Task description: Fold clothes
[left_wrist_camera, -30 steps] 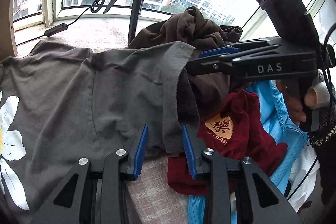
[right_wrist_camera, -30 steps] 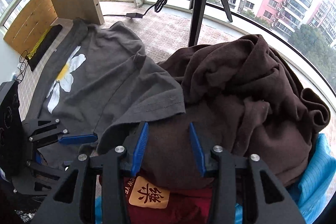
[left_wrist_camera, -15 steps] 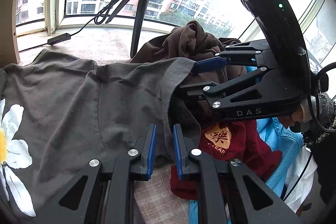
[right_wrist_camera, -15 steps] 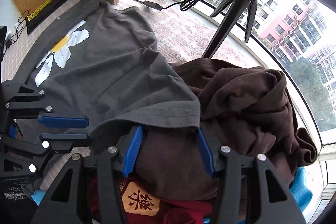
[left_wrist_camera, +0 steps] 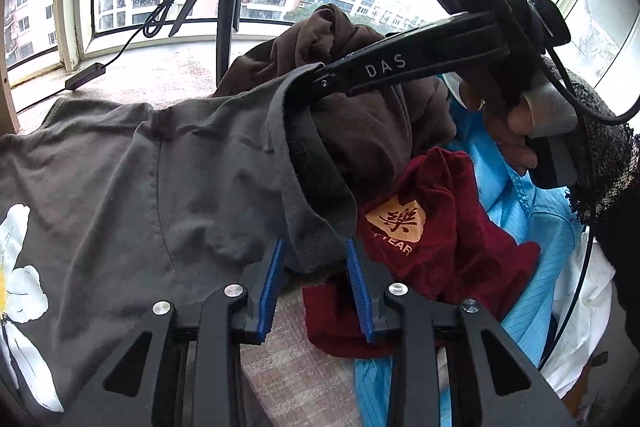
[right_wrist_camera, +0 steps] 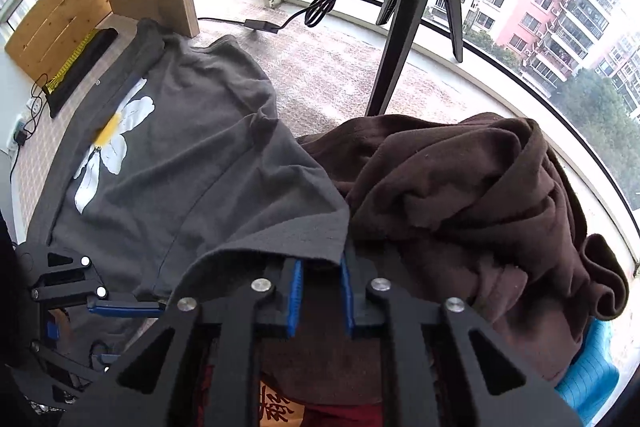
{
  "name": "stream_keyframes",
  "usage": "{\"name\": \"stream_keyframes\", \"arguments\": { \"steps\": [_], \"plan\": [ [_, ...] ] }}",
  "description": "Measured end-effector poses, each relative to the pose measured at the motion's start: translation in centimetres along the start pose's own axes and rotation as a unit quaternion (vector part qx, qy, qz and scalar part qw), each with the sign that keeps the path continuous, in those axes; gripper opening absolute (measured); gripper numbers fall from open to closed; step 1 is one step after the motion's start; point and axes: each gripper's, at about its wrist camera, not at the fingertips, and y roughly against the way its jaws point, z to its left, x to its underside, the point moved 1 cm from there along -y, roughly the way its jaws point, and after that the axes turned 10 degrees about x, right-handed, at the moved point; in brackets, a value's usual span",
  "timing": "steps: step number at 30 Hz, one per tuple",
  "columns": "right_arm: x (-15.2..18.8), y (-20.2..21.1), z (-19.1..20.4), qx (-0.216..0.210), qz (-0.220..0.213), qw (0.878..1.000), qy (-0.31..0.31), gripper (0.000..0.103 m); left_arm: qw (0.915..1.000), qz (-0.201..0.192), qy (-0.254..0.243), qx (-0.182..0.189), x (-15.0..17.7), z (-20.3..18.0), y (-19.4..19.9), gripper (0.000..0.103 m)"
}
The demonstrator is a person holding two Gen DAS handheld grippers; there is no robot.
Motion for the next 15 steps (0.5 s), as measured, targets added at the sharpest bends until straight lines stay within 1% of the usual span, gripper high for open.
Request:
{"name": "stream_keyframes", "arguments": {
  "steps": [4, 7, 8, 9, 10, 11, 15],
  "plan": [
    [-0.1, 0.6, -0.5, -0.004, -0.007, 1.000, -0.014, 0.009, 0.9999, 0.006, -0.010, 0.000, 0.0, -0.7, -1.6, 0.037],
    [-0.1, 0.6, -0.7, 0.004, -0.005, 1.000, -0.021, 0.007, 0.9981, 0.007, -0.061, -0.008, 0.3, -2.6, -2.8, 0.035],
    [-0.1, 0.6, -0.9, 0.007, -0.008, 1.000, -0.025, 0.005, 0.9970, 0.009, -0.077, -0.008, 0.4, -3.2, -3.2, 0.030],
    [-0.1, 0.7, -1.0, 0.010, -0.013, 0.999, -0.030, 0.004, 0.9963, 0.010, -0.085, -0.007, 0.5, -3.4, -3.5, 0.011],
    [-0.1, 1.0, -1.2, 0.011, -0.020, 0.999, -0.037, 0.003, 0.9966, 0.010, -0.082, -0.007, 0.5, -3.4, -3.7, 0.003],
    [-0.1, 1.4, -1.4, 0.008, -0.030, 0.999, -0.044, 0.003, 0.9972, 0.007, -0.074, -0.002, 0.5, -3.3, -3.6, 0.003],
    [-0.1, 3.3, -1.9, -0.009, -0.067, 0.996, -0.058, 0.002, 0.9984, -0.026, -0.021, 0.046, 0.1, -1.8, -1.6, 0.003]
  ]
}}
